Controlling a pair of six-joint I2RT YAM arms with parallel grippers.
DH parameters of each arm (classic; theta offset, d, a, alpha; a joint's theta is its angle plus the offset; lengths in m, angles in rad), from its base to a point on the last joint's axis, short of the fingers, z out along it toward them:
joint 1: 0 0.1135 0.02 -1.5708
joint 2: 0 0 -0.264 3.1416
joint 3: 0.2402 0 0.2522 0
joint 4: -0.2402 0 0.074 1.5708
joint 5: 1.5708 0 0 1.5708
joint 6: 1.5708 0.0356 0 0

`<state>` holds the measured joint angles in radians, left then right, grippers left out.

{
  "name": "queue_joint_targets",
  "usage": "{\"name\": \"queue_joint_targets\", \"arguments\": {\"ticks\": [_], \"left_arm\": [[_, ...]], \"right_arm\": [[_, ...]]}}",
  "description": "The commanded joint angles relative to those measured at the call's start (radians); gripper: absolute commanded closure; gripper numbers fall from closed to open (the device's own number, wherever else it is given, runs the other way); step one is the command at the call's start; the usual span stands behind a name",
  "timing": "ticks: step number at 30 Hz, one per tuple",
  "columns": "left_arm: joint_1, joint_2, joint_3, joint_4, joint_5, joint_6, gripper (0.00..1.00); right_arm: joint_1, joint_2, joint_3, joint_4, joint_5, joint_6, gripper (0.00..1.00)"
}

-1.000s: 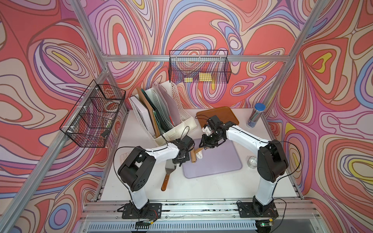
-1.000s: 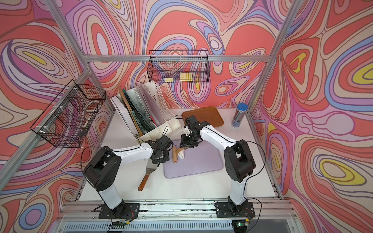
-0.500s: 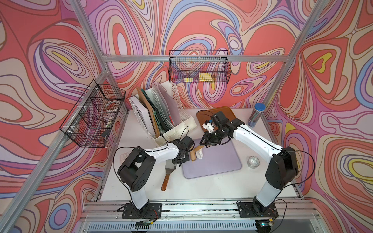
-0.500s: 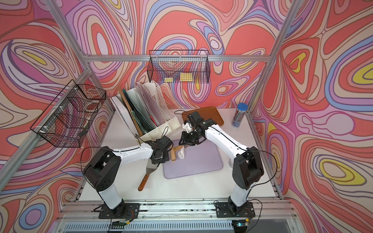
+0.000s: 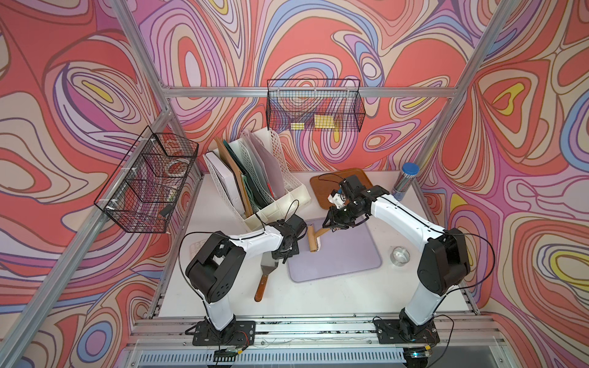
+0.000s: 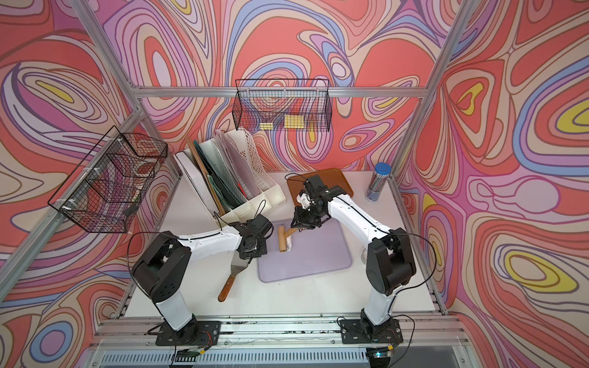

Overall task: Roll out the dumpling wrappers from the dough
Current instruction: Flatten out the dough on the work surface.

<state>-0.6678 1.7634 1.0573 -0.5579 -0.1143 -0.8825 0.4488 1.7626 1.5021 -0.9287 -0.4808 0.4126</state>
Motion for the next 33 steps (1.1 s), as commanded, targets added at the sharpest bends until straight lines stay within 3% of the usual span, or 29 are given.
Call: {"name": "queue_joint_targets", "arguments": {"ticks": [1,8,19,25,33], "left_arm": [[0.003,-0.004,-0.01,-0.085,-0.048,0.018,1.0],[0.003,0.002,-0.011,-0.083,-0.047,0.02,1.0],[0.022,-0.007,-0.045,-0.086,-0.053,0.043,1.0],[0.027,-0.011,-0.071,-0.075,-0.035,0.04,1.0],[0.033,-0.022,-0.08,-0.07,-0.023,0.04,1.0]], "right_arm": [[0.004,0.016,-0.002,0.027,-0.05,-0.011,1.0],[-0.001,0.069,-0.025,0.008,-0.004,-0.022,1.0],[-0.19,0.03,-0.168,-0.047,0.111,-0.089,1.0],[-0.235,0.07,-0.253,-0.049,0.222,-0.085,1.0],[-0.24,0.101,-0.249,-0.126,0.457,-0.104,1.0]]}}
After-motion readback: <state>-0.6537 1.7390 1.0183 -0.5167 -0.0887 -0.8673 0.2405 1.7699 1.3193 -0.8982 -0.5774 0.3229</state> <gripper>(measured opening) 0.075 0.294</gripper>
